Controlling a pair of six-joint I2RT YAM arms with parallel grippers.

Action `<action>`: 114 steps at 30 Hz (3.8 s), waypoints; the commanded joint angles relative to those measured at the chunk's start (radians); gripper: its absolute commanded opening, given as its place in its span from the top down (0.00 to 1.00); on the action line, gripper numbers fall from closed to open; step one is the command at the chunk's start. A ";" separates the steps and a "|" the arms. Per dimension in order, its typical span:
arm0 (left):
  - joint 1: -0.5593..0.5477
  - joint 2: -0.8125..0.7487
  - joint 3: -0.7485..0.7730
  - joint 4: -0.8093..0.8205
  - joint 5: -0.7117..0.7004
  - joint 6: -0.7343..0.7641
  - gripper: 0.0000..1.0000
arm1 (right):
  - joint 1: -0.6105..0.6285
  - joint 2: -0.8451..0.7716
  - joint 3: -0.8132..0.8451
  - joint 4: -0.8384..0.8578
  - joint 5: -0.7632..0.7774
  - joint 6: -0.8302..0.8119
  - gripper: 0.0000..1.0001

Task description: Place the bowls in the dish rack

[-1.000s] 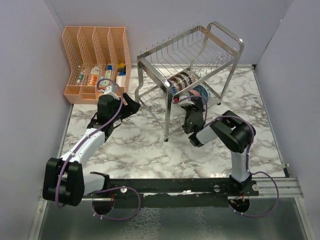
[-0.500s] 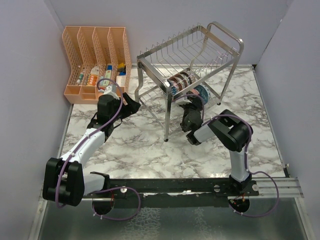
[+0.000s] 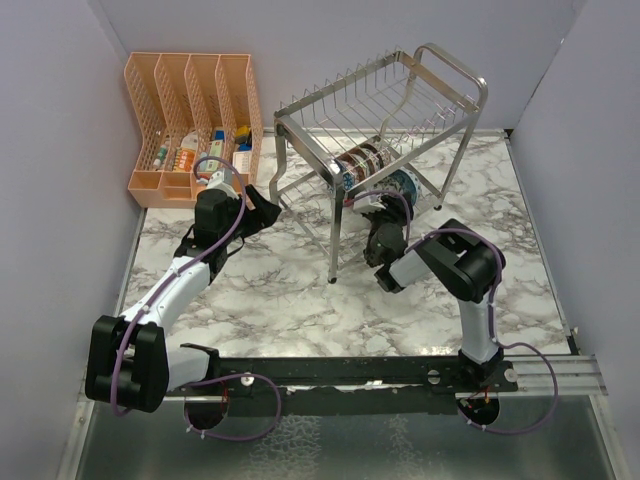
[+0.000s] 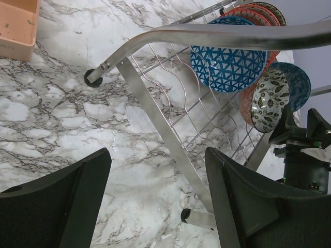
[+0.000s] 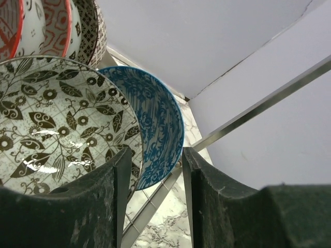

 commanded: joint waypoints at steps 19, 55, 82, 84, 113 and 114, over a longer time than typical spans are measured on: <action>0.003 -0.047 -0.017 0.034 0.021 0.003 0.24 | -0.036 -0.497 0.248 -1.468 -0.121 1.214 0.47; 0.003 -0.066 -0.020 0.024 0.022 0.012 0.24 | -0.158 -0.714 -0.034 -1.457 -0.561 1.945 0.51; 0.004 -0.015 -0.019 0.031 0.010 0.018 0.24 | -0.258 -0.516 0.002 -1.157 -0.537 1.941 0.61; 0.003 -0.016 -0.020 0.031 0.009 0.020 0.24 | -0.258 -0.539 -0.006 -1.159 -0.548 1.959 0.62; 0.003 -0.026 -0.016 0.023 0.009 0.019 0.24 | -0.265 -0.436 0.172 -1.287 -0.388 1.918 0.61; 0.003 -0.026 -0.015 0.022 0.010 0.019 0.24 | -0.265 -0.428 0.179 -1.293 -0.384 1.920 0.60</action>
